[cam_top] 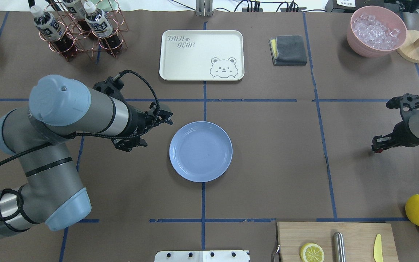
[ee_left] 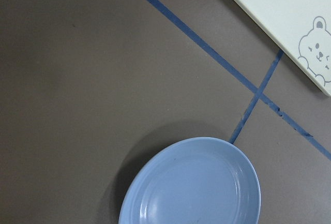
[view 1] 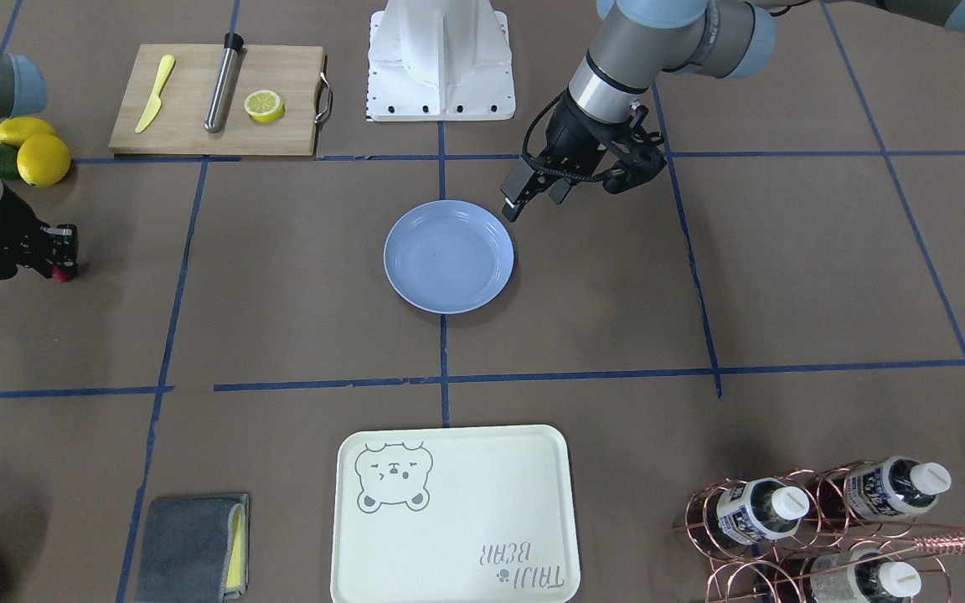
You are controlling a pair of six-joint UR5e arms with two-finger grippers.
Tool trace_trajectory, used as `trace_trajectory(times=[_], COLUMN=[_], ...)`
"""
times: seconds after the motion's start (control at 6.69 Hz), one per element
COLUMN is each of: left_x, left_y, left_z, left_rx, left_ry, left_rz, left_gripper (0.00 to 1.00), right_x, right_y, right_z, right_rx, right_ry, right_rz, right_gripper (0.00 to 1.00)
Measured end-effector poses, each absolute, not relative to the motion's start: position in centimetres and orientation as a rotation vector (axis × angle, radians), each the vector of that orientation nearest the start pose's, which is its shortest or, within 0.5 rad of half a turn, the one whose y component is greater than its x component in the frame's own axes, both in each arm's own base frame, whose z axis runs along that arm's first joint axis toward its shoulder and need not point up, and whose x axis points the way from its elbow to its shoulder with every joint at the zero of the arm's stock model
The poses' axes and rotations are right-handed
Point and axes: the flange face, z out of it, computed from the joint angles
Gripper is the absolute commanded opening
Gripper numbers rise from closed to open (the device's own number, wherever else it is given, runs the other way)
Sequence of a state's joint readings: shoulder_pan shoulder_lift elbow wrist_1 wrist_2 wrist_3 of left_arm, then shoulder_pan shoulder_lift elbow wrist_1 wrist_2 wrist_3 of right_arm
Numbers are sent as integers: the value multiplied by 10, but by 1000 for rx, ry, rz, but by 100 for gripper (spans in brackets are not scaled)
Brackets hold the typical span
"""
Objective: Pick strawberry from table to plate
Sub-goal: 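Lower the right gripper onto the red strawberry and close it, then carry the strawberry with the right gripper over the blue plate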
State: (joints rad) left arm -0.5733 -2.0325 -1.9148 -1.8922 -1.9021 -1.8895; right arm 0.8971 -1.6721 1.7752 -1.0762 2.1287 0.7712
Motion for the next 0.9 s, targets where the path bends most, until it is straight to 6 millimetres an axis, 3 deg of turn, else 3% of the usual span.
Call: trace_trajectory(times=[0.15,0.45,0.75,0.9], left_x=[435,414,384,370], left_y=[-408,-428,-457,-469], left_z=[211,219,232,239], left_rx=[-146,-81,11,54], left_ry=[1157,1107,1023,973], left_rz=[-595,-540,-479,-429], left_gripper=[100,100,100,100], right_x=[-237,-264,-324,-361], right_y=[-428,-458,-468,-464], right_z=[523,404,295,258], right_rx=[88,66,8,-11], right_ry=[-814,-845,-898,-915], right_rz=[-80,-53,4,21], right_gripper=[0,0,0,0])
